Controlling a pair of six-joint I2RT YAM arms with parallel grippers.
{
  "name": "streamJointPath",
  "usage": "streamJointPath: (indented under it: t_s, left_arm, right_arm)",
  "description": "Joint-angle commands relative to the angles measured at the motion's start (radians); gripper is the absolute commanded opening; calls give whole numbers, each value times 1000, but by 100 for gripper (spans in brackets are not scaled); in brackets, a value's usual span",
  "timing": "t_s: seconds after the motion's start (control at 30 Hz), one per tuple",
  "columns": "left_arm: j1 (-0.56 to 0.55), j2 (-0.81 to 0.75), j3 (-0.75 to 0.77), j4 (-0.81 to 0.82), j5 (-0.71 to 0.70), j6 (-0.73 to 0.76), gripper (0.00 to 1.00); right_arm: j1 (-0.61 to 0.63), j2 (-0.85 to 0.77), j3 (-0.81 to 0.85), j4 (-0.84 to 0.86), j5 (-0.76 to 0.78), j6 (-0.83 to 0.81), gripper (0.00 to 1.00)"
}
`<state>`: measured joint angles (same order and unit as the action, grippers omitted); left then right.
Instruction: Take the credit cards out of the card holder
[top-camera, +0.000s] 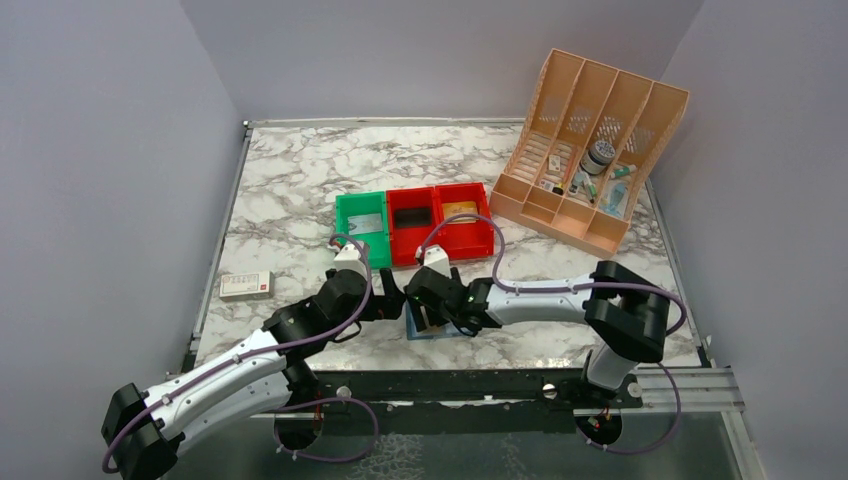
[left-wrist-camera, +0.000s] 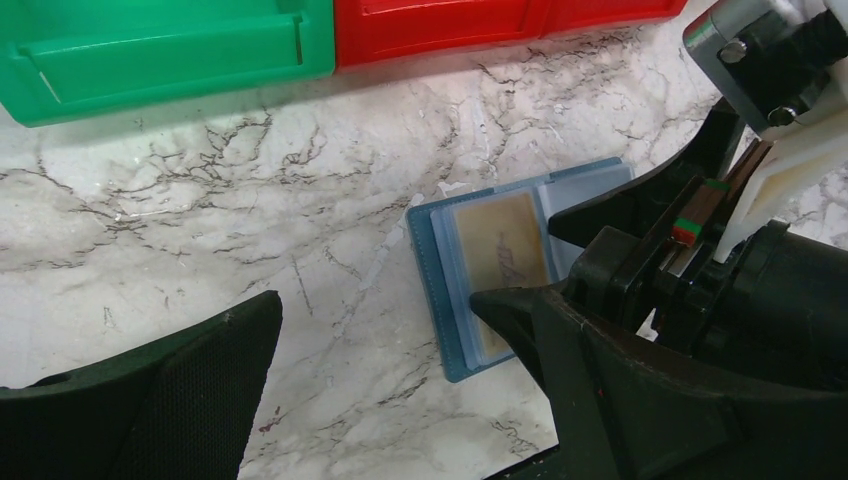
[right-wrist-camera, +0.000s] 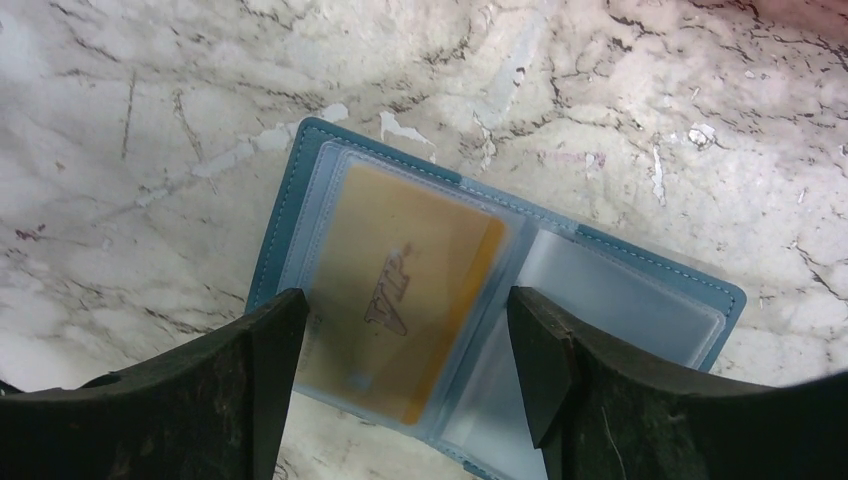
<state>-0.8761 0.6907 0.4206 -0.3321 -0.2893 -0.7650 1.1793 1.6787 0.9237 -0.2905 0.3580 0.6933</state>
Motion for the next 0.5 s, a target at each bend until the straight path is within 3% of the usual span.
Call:
streamJointPath:
  t_s: [0.0,0.27,0.47]
  left_arm:
    - [5,-2,12,-7,-8,5,99]
    - [6,-7,6,-7,-5,6,99]
    - [5,3,6,-6,16,13,99]
  right_arm:
    - [10,50,16,-33,54,26,71]
    - [10,-18,-8,-10,74,23,52]
    - [5,-63,-72,102,9,-7,37]
